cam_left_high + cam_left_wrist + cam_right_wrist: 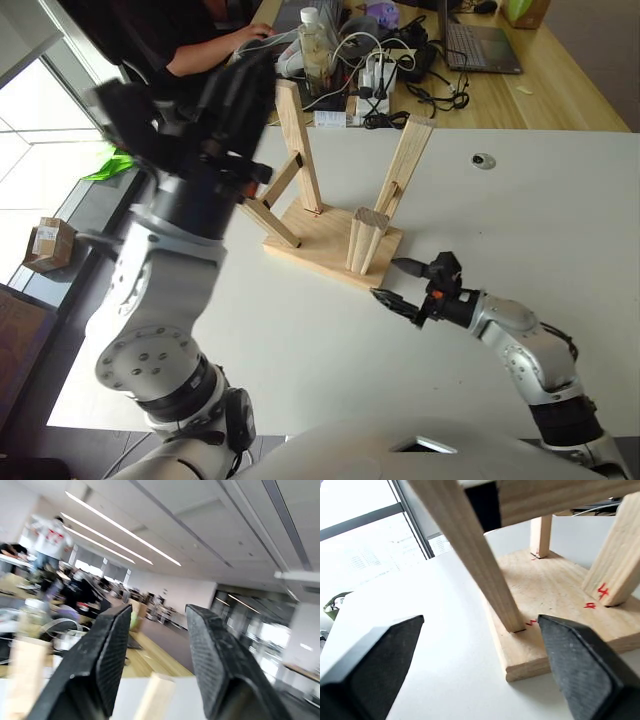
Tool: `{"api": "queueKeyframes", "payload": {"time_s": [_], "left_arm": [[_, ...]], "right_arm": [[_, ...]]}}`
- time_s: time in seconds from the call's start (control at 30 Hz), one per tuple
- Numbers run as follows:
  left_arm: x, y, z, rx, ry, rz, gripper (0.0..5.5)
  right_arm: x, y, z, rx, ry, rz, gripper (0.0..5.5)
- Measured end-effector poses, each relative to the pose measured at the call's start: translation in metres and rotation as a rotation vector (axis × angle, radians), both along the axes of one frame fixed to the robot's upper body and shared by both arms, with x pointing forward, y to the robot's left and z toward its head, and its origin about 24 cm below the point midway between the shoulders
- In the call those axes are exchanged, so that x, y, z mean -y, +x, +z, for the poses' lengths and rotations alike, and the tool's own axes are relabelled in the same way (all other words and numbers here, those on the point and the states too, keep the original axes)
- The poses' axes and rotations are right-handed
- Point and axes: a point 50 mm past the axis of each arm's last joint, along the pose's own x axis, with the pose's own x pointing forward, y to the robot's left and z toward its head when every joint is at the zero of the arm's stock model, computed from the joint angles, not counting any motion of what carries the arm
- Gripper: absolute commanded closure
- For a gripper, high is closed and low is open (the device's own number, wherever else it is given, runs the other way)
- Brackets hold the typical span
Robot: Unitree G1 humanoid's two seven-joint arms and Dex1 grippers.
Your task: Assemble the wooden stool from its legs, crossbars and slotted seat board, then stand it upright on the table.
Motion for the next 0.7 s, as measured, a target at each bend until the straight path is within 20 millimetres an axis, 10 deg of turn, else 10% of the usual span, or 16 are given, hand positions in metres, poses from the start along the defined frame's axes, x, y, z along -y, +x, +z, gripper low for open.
{"api": "queueKeyframes", "payload": {"time_s": [0.27, 0.4, 0.7], "left_arm": [[-0.083, 0.001, -0.006, 0.034, -0.115, 0.457, 3.53], [-0.124, -0.007, -0.056, -0.147, -0.075, 0.732, 3.47], [-0.085, -0.015, -0.157, -0.492, 0.001, 0.695, 3.47]], "right_arm": [[-0.015, 0.011, -0.008, 0.014, -0.026, -0.071, 1.22], [-0.019, 0.017, -0.006, 0.029, -0.021, -0.064, 1.79], [-0.029, 0.018, -0.008, 0.024, 0.012, -0.03, 3.31]]}}
